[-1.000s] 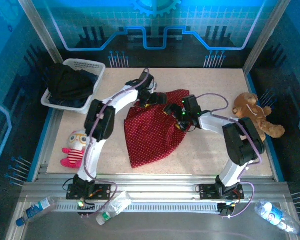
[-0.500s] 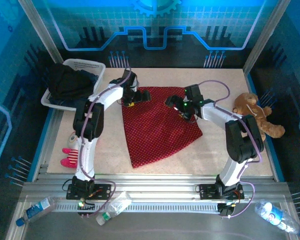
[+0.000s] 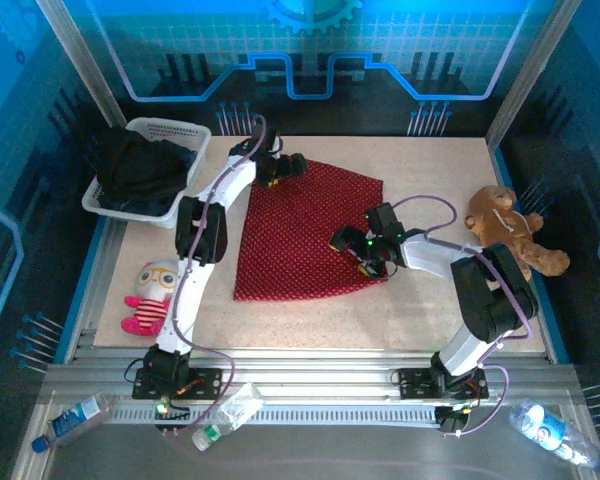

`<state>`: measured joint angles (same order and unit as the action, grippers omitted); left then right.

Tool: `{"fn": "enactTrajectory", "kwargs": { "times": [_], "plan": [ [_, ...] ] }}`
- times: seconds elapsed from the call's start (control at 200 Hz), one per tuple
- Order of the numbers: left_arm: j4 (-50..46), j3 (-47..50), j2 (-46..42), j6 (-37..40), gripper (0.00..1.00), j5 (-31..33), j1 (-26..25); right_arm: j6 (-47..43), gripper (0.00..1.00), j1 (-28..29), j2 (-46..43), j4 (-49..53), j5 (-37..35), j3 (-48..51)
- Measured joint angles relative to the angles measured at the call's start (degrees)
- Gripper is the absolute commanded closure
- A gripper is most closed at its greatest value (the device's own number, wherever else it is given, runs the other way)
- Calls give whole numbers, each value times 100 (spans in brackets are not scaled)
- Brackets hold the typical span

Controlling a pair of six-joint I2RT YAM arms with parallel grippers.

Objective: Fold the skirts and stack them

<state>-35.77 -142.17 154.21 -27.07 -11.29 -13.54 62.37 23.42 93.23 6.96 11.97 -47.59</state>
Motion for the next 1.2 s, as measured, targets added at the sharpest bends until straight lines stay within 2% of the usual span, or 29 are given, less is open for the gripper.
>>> {"fn": "enactTrajectory", "kwargs": {
  "times": [0.08,0.185,0.36,0.49,0.605,0.725,0.97,1.195],
  "plan": [
    [-138,-588,308,-50,1,-105,31,111,0,-4,-181,76,-44,136],
    [-144,-264,98,-42,1,-227,70,-7,0,-153,-527,446,-118,140],
    [-98,1976,-1530,26,1,-273,96,-442,0,-264,-911,994,-61,-2],
    [251,3871,-3305,-22,1,-247,46,-693,0,-267,-809,1137,186,-164],
    [780,5578,-4889,-483,1,-260,-92,-765,0,-267,-520,1137,376,-378],
    [1172,7016,-5890,-1113,1,-378,-260,-802,0,-267,-273,1123,485,-503],
    [1718,9121,-6509,-2424,1,-660,-568,-800,0,-267,173,968,632,-675],
    [1917,9818,-6752,-2903,1,-361,-603,-660,0,-264,258,767,542,-560]
  ]
}}
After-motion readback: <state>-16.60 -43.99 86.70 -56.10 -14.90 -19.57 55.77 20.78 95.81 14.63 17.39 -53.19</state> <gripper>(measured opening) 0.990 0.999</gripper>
